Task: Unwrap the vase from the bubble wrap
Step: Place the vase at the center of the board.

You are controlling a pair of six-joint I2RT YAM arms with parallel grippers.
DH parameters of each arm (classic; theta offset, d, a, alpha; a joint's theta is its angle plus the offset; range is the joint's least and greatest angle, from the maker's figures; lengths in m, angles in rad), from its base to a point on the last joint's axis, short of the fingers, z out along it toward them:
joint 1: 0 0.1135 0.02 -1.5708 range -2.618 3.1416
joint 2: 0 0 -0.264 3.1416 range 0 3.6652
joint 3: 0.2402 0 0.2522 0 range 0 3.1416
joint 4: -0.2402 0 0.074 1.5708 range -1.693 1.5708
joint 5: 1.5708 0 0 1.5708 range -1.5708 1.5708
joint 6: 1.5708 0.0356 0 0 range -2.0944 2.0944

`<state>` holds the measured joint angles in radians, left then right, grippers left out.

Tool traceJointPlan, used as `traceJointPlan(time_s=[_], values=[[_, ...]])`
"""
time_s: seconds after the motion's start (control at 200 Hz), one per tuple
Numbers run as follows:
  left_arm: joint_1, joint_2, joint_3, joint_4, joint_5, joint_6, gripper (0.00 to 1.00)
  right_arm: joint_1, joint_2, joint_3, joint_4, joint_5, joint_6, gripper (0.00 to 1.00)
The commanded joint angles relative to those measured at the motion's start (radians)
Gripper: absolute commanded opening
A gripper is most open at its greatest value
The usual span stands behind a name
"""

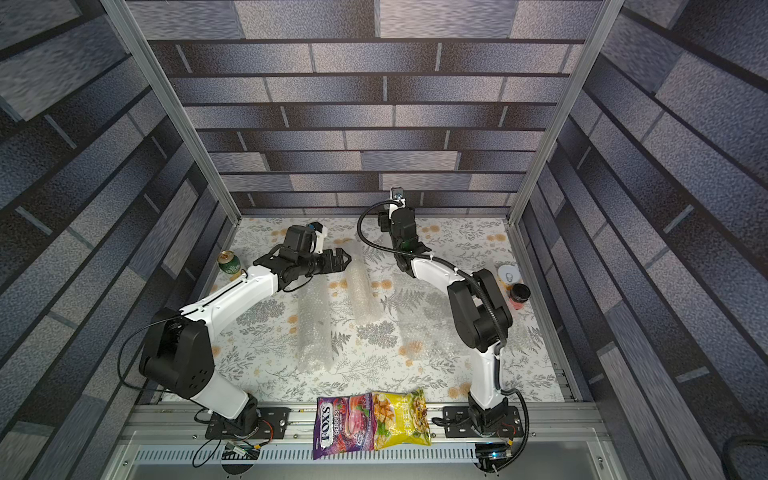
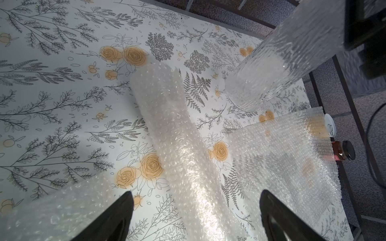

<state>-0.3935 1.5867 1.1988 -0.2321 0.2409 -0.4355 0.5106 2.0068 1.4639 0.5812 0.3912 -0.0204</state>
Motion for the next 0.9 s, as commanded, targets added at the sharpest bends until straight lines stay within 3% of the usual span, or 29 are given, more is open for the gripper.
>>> traceJointPlan(time_s=[0.0, 0.401, 0.892], values=[[0.007, 0.008, 0.035, -0.027, 0.022, 0.033, 0.95, 0.005, 0.01, 0.089, 0.092, -0.007, -0.029, 0.32], [0.019, -0.003, 0.025, -0.036, 0.018, 0.038, 0.95, 0.004, 0.163, 0.176, 0.127, -0.009, -0.038, 0.32], [0.022, -0.005, 0.033, -0.056, 0.019, 0.043, 0.95, 0.003, 0.188, 0.124, 0.189, 0.033, -0.02, 0.31]])
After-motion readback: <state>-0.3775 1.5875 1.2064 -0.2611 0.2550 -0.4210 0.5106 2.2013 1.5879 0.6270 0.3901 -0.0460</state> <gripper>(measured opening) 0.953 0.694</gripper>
